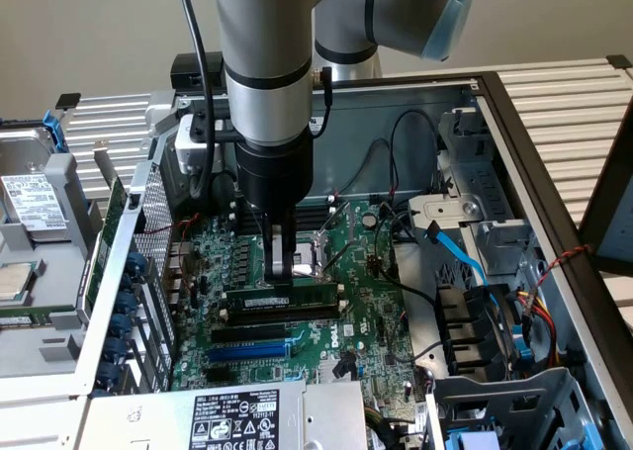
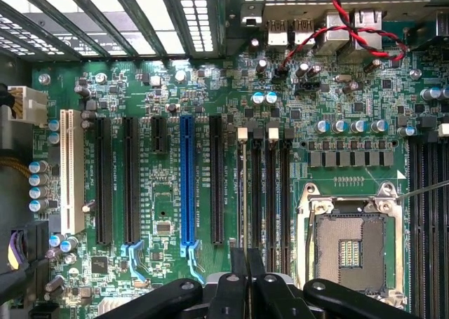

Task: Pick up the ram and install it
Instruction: 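Insert the ram into the slot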

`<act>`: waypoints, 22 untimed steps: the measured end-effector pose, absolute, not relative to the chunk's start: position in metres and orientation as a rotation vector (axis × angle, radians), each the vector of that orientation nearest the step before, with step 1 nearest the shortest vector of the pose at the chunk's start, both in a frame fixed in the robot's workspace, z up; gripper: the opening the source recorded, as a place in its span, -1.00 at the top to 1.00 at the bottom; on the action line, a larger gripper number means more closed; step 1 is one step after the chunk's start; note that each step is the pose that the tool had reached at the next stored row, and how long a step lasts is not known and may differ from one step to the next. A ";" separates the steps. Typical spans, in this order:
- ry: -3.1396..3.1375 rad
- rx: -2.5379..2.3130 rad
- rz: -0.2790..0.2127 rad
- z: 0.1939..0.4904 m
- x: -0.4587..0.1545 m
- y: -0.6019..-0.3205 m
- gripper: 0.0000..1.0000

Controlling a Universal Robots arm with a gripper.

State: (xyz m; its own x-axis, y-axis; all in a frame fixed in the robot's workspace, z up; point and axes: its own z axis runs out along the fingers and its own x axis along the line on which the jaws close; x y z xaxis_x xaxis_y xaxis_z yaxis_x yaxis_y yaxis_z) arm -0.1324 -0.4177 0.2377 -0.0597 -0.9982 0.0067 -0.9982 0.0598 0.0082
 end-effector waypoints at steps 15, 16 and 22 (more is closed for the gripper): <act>-2.279 2.147 -0.002 0.237 -0.132 -0.418 0.76; -2.279 2.147 -0.002 0.237 -0.132 -0.418 0.76; -2.279 2.147 -0.002 0.236 -0.132 -0.417 0.76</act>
